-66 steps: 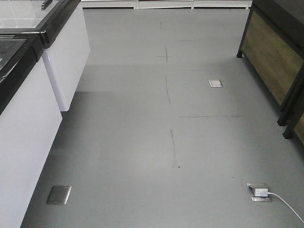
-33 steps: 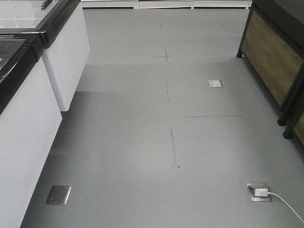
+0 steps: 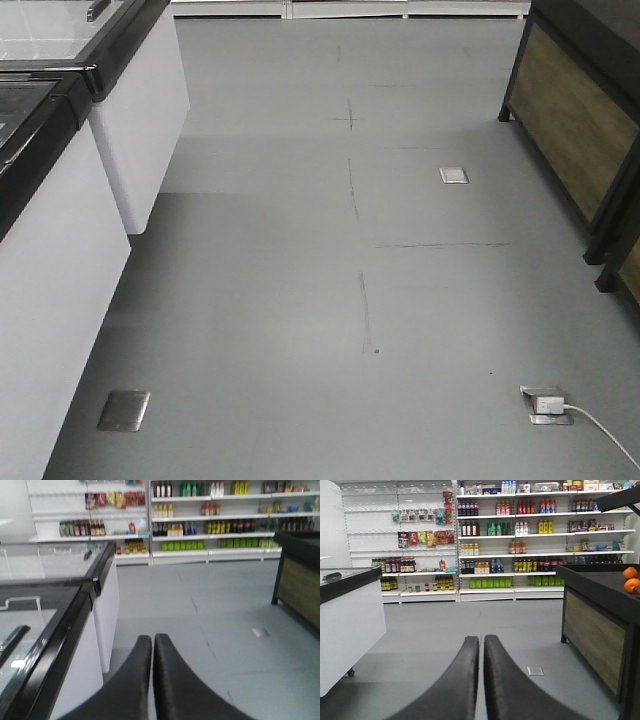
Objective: Left arm holds basket, right arm returns cookies
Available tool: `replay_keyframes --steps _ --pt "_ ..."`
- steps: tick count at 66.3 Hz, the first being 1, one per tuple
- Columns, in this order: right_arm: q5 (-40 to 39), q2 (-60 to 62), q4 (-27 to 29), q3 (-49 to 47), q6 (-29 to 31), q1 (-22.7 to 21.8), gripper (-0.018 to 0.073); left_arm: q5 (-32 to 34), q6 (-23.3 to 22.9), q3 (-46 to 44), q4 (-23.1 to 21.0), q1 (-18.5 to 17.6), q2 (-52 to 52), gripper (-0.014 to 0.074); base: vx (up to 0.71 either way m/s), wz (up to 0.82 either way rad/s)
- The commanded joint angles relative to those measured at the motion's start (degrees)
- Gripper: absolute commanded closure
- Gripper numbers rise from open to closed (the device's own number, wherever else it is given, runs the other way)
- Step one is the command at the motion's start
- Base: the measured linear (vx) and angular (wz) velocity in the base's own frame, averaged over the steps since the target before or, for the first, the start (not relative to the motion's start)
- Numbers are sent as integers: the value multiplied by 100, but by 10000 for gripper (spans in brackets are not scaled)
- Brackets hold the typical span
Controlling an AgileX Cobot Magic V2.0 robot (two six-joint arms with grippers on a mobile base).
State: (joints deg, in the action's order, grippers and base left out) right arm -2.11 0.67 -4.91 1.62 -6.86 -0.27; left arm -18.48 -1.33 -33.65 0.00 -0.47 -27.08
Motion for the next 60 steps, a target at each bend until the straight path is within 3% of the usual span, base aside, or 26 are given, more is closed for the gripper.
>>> replay_keyframes --steps 1,20,30,60 --pt "-445 70 -14 105 41 -29 570 295 14 -202 0 10 -378 602 0 0" --pt "-445 70 -14 105 41 -29 570 212 -198 -202 0 10 -626 588 0 0" --pt "-445 70 -14 105 41 -29 570 201 -262 -202 0 10 -626 531 0 0" --pt "-445 70 -14 105 41 -29 570 163 -244 -202 0 4 -626 120 0 0"
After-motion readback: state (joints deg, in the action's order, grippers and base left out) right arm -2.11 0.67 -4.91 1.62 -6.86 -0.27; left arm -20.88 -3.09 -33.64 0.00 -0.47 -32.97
